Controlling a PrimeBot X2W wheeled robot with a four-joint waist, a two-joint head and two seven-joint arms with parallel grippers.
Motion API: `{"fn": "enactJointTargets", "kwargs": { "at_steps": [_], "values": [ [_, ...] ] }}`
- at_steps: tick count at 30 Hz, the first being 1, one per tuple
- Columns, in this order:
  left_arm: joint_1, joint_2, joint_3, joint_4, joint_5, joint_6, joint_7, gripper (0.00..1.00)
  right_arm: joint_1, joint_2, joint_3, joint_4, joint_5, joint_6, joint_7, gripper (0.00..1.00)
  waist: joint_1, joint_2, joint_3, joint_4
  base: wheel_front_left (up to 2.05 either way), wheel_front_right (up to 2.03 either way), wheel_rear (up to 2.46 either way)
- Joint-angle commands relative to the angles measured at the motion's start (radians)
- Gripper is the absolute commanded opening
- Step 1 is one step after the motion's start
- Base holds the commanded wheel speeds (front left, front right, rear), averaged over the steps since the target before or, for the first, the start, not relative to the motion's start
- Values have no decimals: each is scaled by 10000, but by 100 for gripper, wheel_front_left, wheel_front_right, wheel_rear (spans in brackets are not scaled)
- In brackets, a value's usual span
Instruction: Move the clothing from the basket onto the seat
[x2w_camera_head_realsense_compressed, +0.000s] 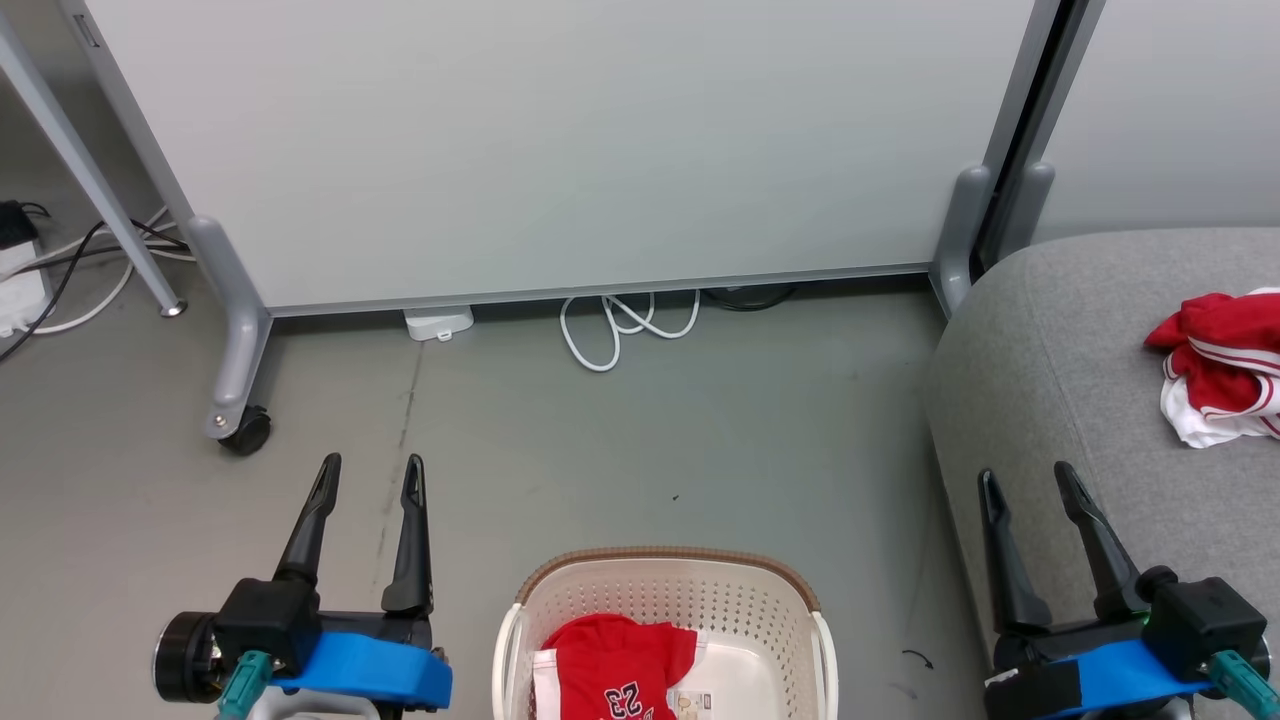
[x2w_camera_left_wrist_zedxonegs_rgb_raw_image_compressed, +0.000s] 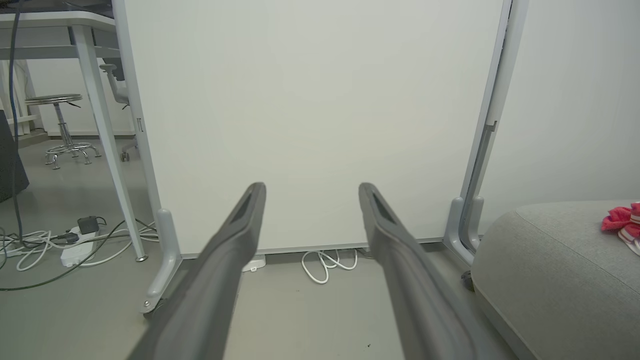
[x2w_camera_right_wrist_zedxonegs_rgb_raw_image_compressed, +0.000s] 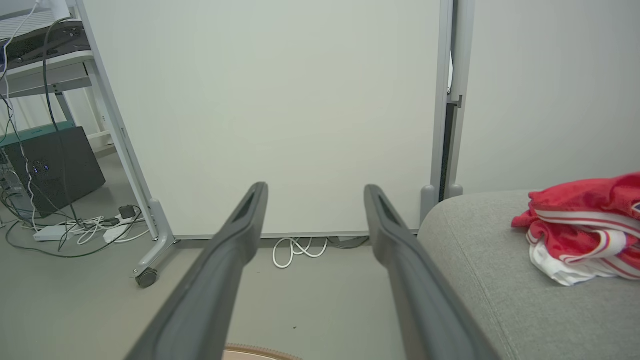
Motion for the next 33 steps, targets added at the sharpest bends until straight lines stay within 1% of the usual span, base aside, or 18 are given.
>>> {"fn": "enactJointTargets", "kwargs": {
  "at_steps": [1,7,12,17,21,26,27,33],
  "values": [
    [-11,-12,33,-2,62,-65,-27,100,87,18,6,11,53,5,-5,100,0,-1,35,-4,0,0,0],
    [-833,37,-499,375,202,-179,-27,100,-231,17,32,-112,-124,5,-5,100,0,-1,338,-25,0,0,0],
    [-1901,415,-1346,1217,279,-251,-27,100,-699,16,163,-243,-320,5,-5,100,0,-1,871,-221,0,0,0],
    [-3202,1003,-2921,2335,122,-241,-27,100,-1327,13,279,-435,-300,5,-5,100,0,-1,1751,-508,0,0,0],
    [-4194,1288,-3979,3134,-113,-242,-27,100,-1895,11,346,-598,-317,5,-5,100,0,-1,2628,-765,0,0,0],
    [-5277,1501,-5248,4240,-250,-243,-28,100,-2455,11,462,-760,-319,5,-5,100,0,-1,3605,-1051,0,0,0],
    [-5277,1501,-5248,4240,-250,-243,-28,100,-2455,11,462,-760,-319,5,-5,100,0,-1,3605,-1051,0,0,0],
    [-6430,1574,-7074,5823,-539,-243,-28,100,-3075,14,541,-934,-386,5,-5,100,0,-1,4609,-1299,0,0,0]
  ]
}}
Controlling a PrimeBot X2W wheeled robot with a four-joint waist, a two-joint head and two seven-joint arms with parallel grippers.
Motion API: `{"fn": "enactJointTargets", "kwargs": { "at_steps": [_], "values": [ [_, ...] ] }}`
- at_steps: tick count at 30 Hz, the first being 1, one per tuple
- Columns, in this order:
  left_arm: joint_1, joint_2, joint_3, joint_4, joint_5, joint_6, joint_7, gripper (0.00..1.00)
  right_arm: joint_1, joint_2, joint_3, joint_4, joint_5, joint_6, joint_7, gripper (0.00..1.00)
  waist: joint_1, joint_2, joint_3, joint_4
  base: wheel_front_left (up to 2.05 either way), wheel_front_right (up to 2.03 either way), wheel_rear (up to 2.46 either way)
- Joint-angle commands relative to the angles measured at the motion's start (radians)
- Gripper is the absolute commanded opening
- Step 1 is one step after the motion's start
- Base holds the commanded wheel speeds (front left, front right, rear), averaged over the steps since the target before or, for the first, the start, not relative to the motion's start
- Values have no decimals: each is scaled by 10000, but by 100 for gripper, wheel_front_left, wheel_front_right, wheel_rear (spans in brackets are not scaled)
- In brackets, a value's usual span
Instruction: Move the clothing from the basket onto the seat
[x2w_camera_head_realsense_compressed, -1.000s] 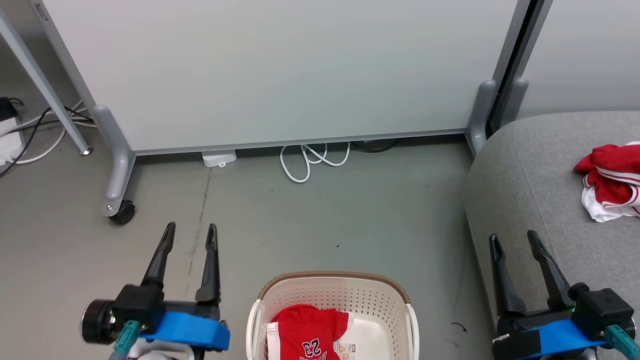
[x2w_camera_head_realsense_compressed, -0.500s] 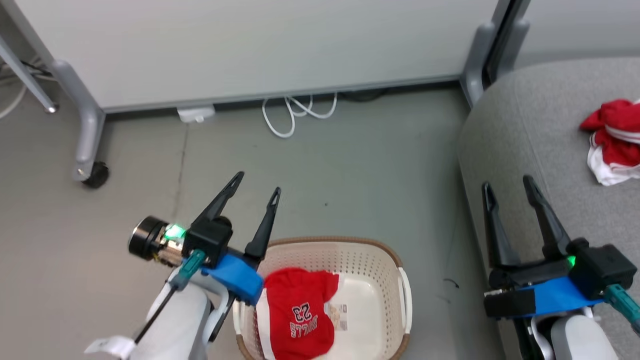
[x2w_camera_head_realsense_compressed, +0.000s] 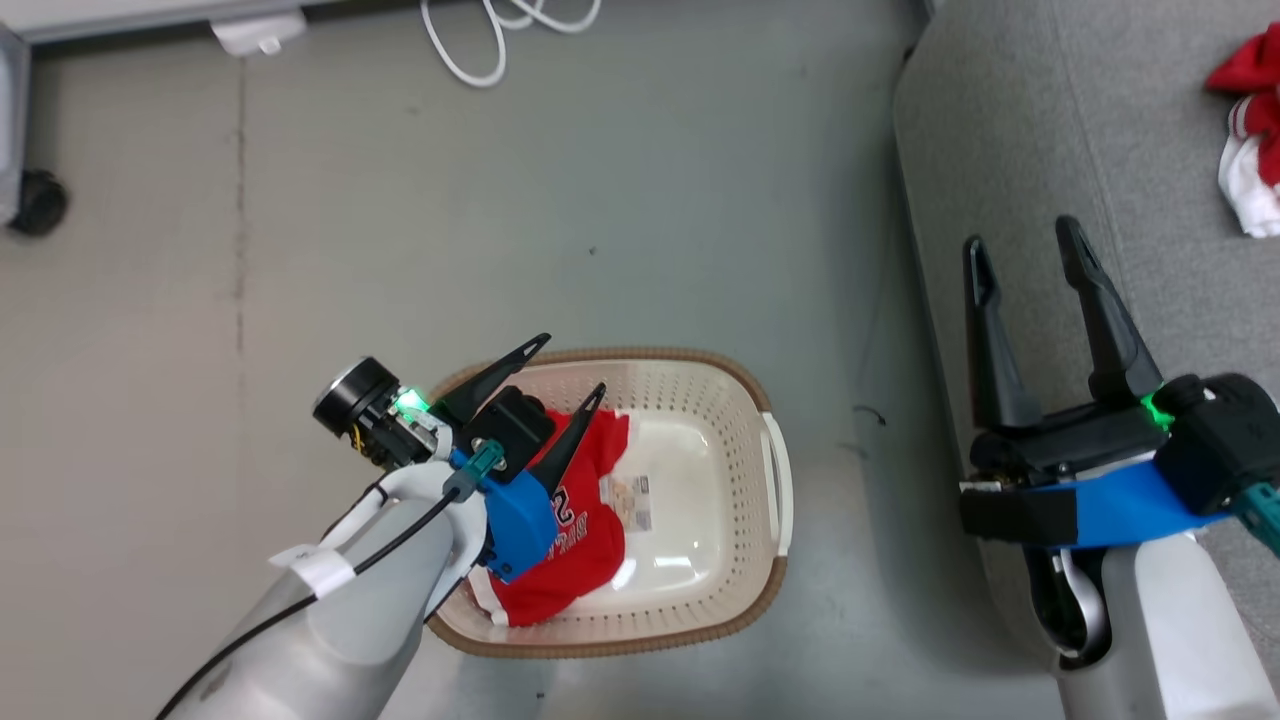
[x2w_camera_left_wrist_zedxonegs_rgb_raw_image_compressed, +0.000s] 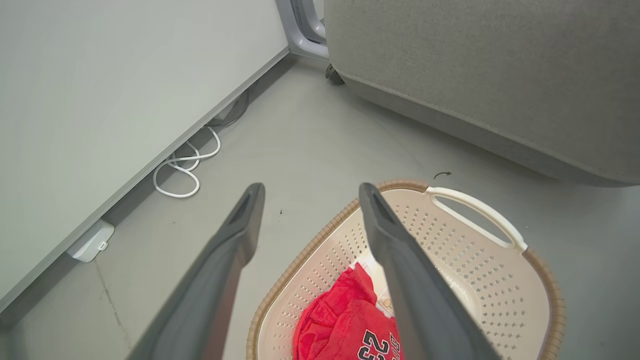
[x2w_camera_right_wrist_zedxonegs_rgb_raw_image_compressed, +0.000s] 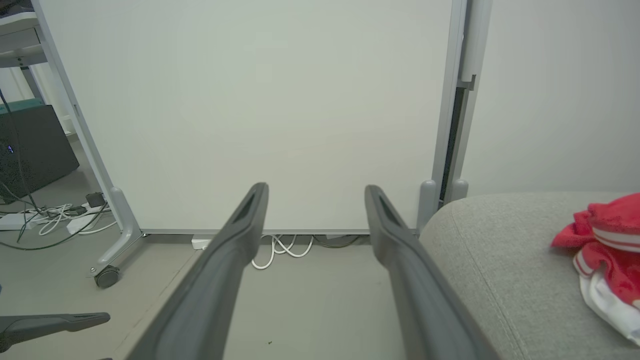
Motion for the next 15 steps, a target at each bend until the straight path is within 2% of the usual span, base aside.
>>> {"fn": "enactJointTargets", "kwargs": {
  "at_steps": [1,15],
  "values": [
    [-315,64,-199,173,-96,-13,-28,100,-214,9,36,-72,-43,5,-5,100,-2,0,605,-272,0,0,0],
    [-2367,-176,-3825,2920,-836,-14,31,100,-1426,7,197,-501,-228,5,-5,100,-2,0,2842,-713,0,0,0]
  ]
}}
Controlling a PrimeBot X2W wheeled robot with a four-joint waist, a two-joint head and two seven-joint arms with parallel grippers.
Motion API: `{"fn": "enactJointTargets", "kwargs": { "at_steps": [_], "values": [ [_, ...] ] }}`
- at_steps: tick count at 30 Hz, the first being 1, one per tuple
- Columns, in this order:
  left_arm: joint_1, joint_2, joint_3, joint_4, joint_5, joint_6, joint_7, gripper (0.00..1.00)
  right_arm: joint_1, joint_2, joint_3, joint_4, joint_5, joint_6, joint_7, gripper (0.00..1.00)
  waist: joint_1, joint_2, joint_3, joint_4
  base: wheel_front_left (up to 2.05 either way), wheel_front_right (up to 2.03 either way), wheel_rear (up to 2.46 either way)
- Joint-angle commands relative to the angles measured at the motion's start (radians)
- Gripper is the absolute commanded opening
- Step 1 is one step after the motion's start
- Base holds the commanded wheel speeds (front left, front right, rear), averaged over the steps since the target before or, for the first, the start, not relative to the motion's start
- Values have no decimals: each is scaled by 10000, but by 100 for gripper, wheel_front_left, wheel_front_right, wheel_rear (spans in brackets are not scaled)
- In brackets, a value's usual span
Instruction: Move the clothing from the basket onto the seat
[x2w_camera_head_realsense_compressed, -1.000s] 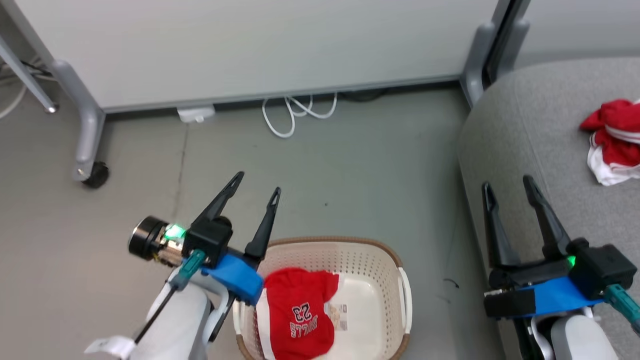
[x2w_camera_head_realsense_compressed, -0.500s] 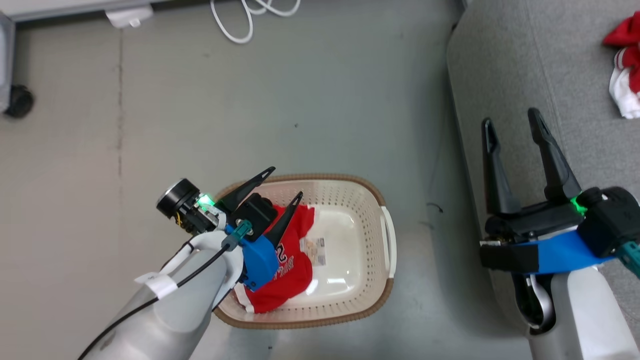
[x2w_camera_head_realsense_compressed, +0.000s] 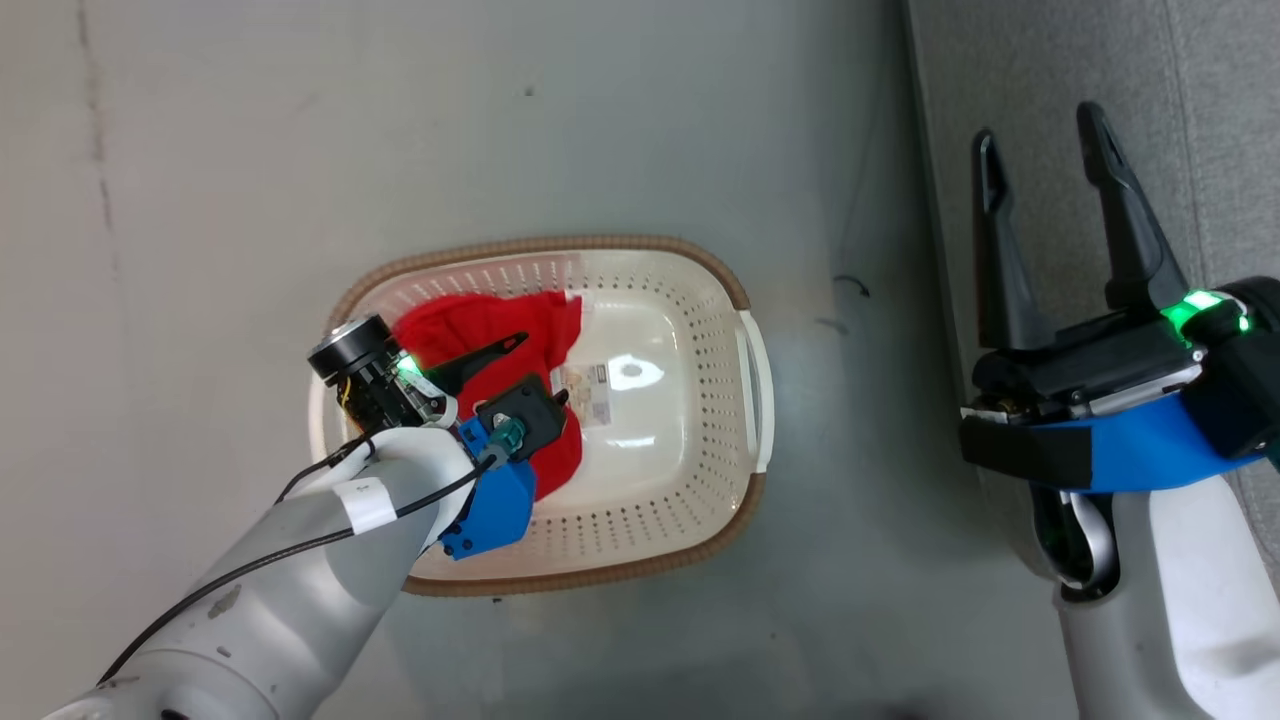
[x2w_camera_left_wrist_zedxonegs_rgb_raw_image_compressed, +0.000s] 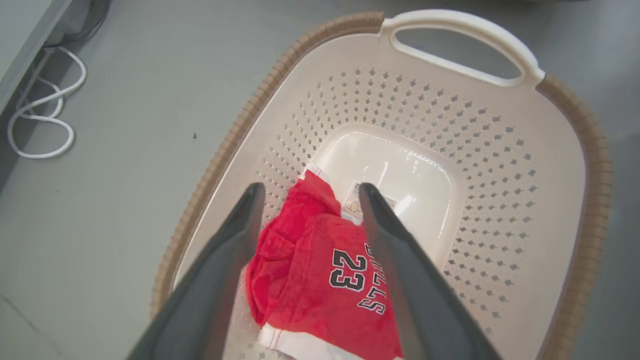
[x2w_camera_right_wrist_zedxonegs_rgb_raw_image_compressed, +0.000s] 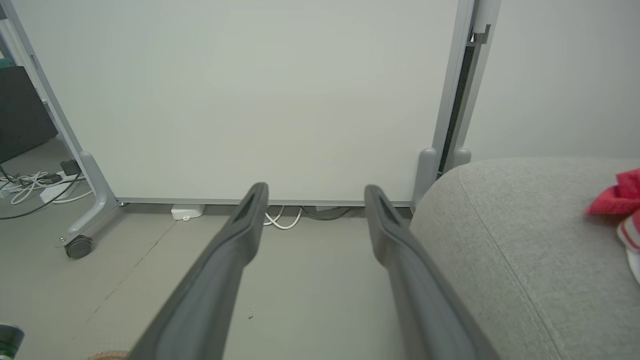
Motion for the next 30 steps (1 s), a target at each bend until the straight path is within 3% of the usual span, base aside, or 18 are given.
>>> {"fn": "enactJointTargets", "kwargs": {
  "at_steps": [1,10,26,30],
  "values": [
    [-218,-28,-182,147,-88,-14,21,100,-211,5,0,-84,8,5,-5,100,-3,0,463,-220,0,0,0],
    [-766,-192,-973,1263,-24,-14,1041,100,-421,5,-139,-439,90,5,-5,100,-3,0,1654,-588,0,0,0],
    [-2125,143,-1061,1906,584,71,2216,100,-540,6,-76,-1367,207,5,-5,100,-3,0,3492,-767,0,0,0],
    [-2292,109,-927,1997,314,34,2571,100,-536,6,-38,-1546,241,5,-5,100,-3,0,3790,-824,0,0,0]
  ]
}}
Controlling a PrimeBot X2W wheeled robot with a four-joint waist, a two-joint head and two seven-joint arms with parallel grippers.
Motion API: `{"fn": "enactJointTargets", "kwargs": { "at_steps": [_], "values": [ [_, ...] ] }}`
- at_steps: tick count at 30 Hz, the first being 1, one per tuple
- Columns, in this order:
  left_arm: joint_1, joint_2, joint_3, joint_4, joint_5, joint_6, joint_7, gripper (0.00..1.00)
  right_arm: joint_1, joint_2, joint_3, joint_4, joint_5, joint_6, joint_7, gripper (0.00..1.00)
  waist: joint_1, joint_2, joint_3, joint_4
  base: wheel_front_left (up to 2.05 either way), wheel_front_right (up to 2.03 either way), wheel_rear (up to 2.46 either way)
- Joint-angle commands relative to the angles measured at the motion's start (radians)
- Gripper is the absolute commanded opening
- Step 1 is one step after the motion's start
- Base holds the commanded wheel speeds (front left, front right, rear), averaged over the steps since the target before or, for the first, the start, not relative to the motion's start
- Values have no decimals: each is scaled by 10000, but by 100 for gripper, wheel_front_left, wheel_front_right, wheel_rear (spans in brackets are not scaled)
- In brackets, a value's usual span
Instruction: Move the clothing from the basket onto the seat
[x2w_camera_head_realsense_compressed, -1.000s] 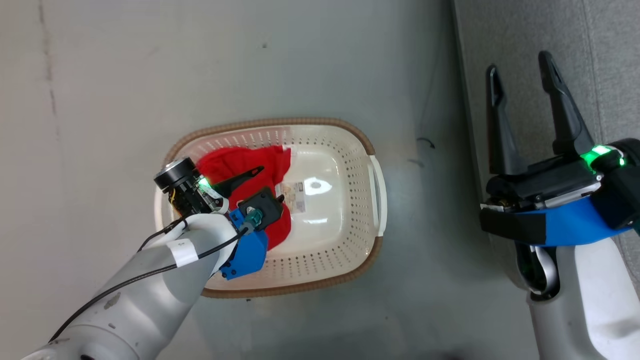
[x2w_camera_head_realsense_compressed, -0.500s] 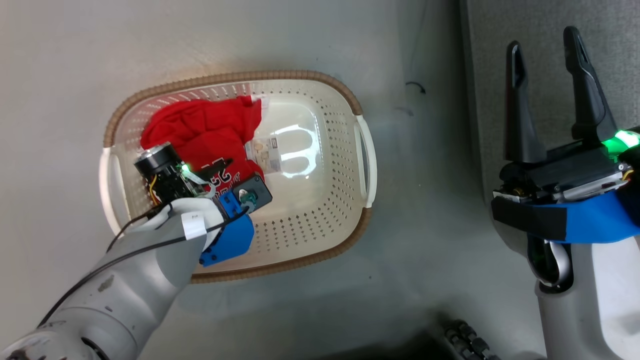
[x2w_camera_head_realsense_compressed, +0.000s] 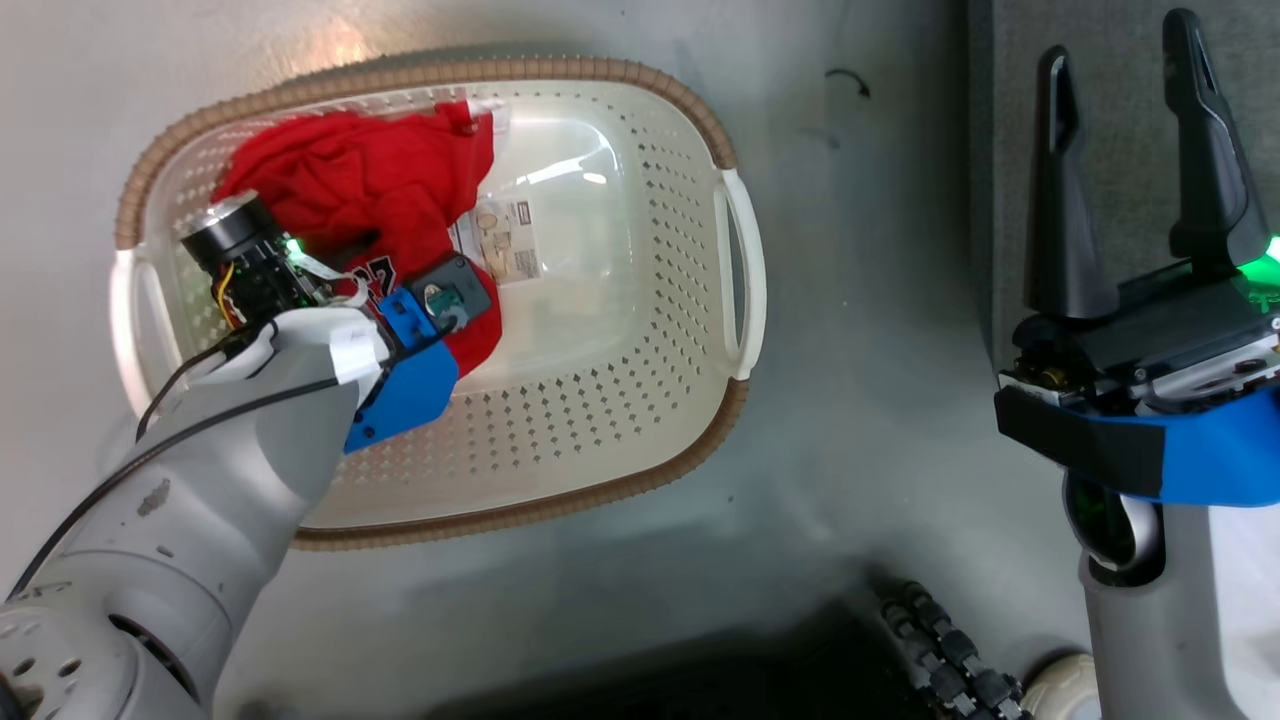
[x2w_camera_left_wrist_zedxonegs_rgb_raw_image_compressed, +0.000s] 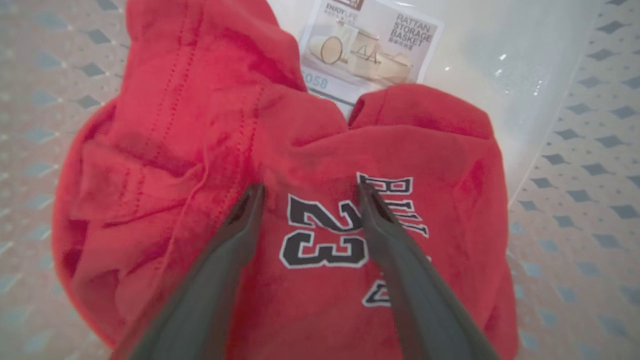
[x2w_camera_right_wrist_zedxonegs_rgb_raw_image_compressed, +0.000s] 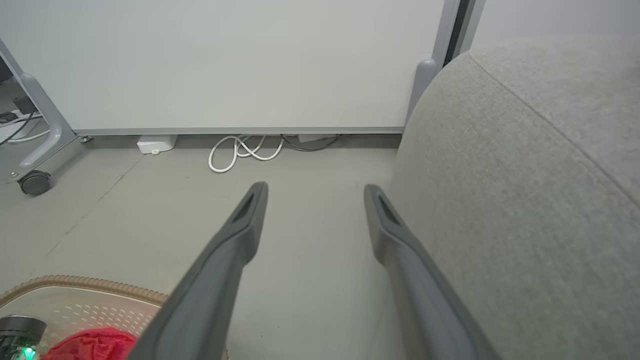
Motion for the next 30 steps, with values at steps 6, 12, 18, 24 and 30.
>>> {"fn": "enactJointTargets", "kwargs": {
  "at_steps": [6,12,18,24,30],
  "values": [
    [-340,30,28,82,-131,4,285,100,-51,6,-78,-231,21,5,-6,100,-1,1,437,-144,0,0,0],
    [-257,22,33,130,-194,11,706,100,44,6,-168,-404,-8,5,-5,100,-1,1,593,-198,0,0,0],
    [-370,-84,-5,143,-101,-22,859,0,-19,7,-199,-502,-64,5,-5,100,-1,1,583,-166,0,0,0],
    [-478,-303,31,121,-273,-34,393,0,-161,6,-179,-428,-48,5,-5,100,-1,1,275,-61,0,0,0],
    [-223,-404,96,122,-452,-39,-317,0,-179,6,-270,-259,-81,5,-5,100,-1,1,-263,123,0,0,0]
  ]
}}
